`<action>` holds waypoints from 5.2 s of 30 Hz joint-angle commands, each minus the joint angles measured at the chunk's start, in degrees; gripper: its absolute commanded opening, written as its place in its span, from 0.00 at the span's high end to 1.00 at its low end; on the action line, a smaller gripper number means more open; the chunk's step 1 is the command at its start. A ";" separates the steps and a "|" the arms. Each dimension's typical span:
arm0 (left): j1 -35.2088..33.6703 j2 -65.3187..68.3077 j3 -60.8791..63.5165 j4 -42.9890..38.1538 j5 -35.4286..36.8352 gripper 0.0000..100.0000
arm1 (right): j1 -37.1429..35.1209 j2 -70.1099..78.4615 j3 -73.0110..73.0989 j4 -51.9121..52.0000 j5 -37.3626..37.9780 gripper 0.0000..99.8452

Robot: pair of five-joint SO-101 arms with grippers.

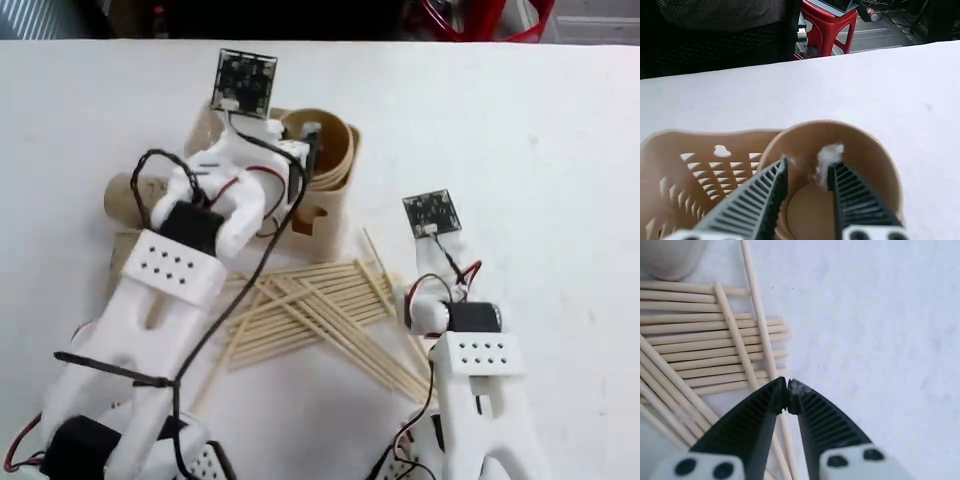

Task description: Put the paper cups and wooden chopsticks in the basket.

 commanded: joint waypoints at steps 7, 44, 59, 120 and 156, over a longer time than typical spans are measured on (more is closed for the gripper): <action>-1.19 -1.01 -33.93 28.13 -11.96 0.86 | 0.22 -1.10 0.00 -0.84 -0.62 0.98; -36.70 -0.48 -11.96 46.51 -91.78 0.78 | 0.22 -1.10 0.00 -0.84 -0.53 0.98; -30.02 -0.31 -3.96 30.42 -102.77 0.73 | -3.47 -1.10 0.88 -0.92 1.23 0.98; -38.11 7.25 3.69 29.80 -93.80 0.89 | -3.30 -1.10 0.79 -0.84 1.85 0.98; -40.04 7.52 -15.56 37.54 -42.99 0.80 | -3.03 -1.10 1.23 -2.24 1.76 0.98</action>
